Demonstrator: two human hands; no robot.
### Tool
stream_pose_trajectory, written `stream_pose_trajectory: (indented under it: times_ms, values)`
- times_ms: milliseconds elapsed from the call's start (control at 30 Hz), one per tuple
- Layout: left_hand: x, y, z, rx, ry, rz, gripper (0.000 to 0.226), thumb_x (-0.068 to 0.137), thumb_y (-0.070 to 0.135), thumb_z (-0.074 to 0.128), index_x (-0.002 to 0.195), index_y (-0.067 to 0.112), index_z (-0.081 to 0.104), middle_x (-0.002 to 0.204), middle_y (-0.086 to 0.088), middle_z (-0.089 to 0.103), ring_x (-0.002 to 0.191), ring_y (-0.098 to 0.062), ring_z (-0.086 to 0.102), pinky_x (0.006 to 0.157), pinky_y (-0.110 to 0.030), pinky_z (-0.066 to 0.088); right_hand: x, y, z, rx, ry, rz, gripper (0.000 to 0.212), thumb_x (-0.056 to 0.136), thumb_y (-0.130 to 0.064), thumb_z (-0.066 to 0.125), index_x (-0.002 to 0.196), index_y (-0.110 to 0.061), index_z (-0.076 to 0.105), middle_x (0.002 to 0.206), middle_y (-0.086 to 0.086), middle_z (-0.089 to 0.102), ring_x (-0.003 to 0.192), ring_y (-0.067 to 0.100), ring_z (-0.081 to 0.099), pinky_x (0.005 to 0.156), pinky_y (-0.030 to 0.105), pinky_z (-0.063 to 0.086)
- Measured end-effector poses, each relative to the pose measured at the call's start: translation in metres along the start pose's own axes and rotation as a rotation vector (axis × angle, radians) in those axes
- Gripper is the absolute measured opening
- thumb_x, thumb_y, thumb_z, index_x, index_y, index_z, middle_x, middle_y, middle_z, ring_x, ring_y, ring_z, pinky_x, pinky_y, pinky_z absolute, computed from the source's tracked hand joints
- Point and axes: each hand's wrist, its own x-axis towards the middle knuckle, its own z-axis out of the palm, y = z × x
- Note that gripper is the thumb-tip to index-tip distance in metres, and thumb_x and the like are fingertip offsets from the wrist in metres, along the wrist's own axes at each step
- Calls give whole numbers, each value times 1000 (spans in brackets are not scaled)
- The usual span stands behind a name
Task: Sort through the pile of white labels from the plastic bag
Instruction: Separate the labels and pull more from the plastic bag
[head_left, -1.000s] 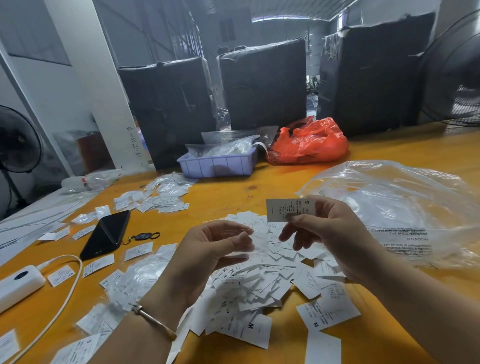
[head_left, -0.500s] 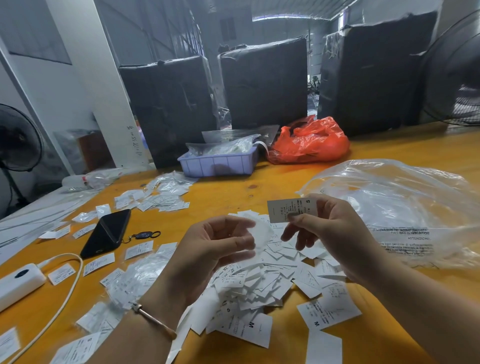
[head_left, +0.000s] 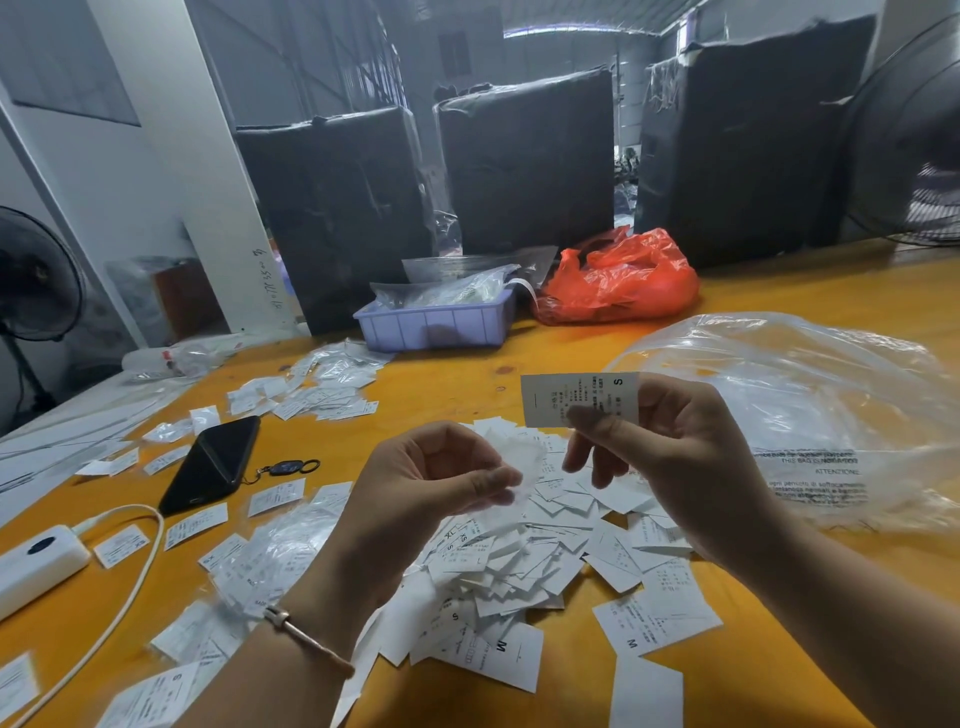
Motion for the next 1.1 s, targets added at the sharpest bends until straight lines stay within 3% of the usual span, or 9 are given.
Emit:
stream_pose_trajectory:
  times_ms: [200,367,767,933,1100]
  values:
    - [-1,1,0,27,-23,26,29,58,19,86,80,5,71,86,-21,74,79,-32,73,79,-37,60,-2,-5,2,-80,-56,-41,7,82,-11,66,85,-16,71,65,12,69,49,17,59,50,20,47]
    - [-1,0,0,6,-40,41,28,58,16,85,79,5,71,85,-23,73,78,-32,73,75,-32,61,-2,-3,0,-116,-44,-57,20,85,3,64,85,-16,71,64,11,68,50,14,59,50,20,48]
    - [-1,2,-2,-47,-59,10,25,57,17,86,78,11,74,85,-22,73,77,-30,73,72,-28,58,0,-3,-4,-134,-33,-53,19,86,3,64,84,-15,72,64,10,68,51,13,59,50,20,47]
    - [0,1,-2,-71,-69,10,23,58,14,85,79,13,74,85,-20,74,76,-29,73,74,-31,60,0,-1,-4,-150,-81,-23,12,84,3,65,82,-5,73,62,12,67,50,17,58,51,21,46]
    - [0,0,-3,-91,-69,-22,29,58,14,84,85,10,73,87,-20,75,76,-29,74,71,-28,59,1,-1,-8,-104,-135,-5,20,83,9,64,75,-7,72,61,12,67,51,15,58,51,20,46]
